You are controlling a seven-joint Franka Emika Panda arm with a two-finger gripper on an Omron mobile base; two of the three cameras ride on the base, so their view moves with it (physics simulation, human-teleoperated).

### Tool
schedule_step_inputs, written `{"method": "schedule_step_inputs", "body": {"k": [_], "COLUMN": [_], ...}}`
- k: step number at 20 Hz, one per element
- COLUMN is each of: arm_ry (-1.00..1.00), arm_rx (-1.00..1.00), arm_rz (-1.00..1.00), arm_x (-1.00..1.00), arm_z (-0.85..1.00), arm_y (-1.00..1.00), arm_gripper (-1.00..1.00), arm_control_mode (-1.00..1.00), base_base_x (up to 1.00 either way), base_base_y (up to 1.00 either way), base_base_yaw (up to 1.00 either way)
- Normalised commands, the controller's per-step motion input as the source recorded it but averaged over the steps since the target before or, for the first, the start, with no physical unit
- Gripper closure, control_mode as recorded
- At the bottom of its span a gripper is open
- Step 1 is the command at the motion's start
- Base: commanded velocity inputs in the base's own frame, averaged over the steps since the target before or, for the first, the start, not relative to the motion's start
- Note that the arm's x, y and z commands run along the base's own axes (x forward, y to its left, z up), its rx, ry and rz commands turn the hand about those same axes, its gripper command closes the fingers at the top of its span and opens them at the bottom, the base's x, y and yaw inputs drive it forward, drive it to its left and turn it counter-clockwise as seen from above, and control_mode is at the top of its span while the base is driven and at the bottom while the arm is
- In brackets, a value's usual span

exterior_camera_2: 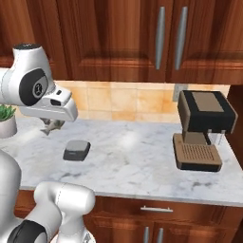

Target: Take the fish from the fridge and place it on the digital scale on the counter by the fridge. Wait a few seconds for a reading, then move it to the plate on the dining counter.

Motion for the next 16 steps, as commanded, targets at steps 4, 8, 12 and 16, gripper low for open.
{"method": "schedule_step_inputs", "body": {"k": [4,8,12,16], "arm_ry": [0.0,0.0,0.0,0.0], "arm_rx": [0.0,0.0,0.0,0.0], "arm_rz": [0.0,0.0,0.0,0.0], "arm_x": [0.0,0.0,0.0,0.0], "arm_z": [0.0,0.0,0.0,0.0], "arm_y": [0.0,0.0,0.0,0.0], "arm_gripper": [1.0,1.0,1.0,1.0], "arm_control_mode": [1.0,1.0,1.0,-1.0], "base_base_x": [0.33,0.0,0.0,0.0], "base_base_y": [0.0,0.0,0.0,0.0], "base_base_yaw": [0.0,0.0,0.0,0.0]}}
